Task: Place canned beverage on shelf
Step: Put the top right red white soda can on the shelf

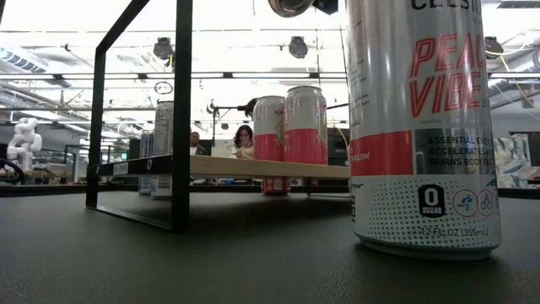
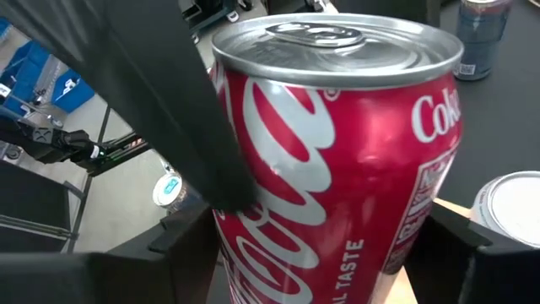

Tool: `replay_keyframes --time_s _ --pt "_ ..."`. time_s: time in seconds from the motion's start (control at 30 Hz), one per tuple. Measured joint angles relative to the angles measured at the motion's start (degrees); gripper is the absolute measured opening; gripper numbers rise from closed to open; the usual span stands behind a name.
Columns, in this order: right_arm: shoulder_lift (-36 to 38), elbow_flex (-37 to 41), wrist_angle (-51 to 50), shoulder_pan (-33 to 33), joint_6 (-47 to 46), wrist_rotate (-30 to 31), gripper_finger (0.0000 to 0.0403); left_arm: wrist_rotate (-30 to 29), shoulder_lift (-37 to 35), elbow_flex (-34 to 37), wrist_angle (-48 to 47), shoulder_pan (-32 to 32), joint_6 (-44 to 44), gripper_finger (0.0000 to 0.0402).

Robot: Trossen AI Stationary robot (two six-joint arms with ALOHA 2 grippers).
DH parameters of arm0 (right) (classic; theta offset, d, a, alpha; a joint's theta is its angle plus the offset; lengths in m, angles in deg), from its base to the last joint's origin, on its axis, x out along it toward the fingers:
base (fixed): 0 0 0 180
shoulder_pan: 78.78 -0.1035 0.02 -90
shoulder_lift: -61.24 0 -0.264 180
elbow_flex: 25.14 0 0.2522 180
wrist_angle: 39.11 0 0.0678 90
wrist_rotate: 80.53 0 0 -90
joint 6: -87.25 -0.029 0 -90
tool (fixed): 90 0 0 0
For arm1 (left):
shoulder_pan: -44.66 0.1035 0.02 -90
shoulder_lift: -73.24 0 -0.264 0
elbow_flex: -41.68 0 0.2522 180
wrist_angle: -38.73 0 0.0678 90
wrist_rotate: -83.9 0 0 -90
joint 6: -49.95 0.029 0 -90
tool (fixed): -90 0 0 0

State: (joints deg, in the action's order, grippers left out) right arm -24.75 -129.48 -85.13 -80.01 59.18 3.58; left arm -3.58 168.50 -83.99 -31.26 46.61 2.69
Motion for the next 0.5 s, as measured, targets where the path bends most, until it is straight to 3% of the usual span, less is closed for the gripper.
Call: replay_keyframes --time_s 0.5 --pt "0.00 0.00 0.32 0.00 0.29 0.11 0.0270 0.69 0.65 0.00 0.46 -0.04 -0.47 0.0400"
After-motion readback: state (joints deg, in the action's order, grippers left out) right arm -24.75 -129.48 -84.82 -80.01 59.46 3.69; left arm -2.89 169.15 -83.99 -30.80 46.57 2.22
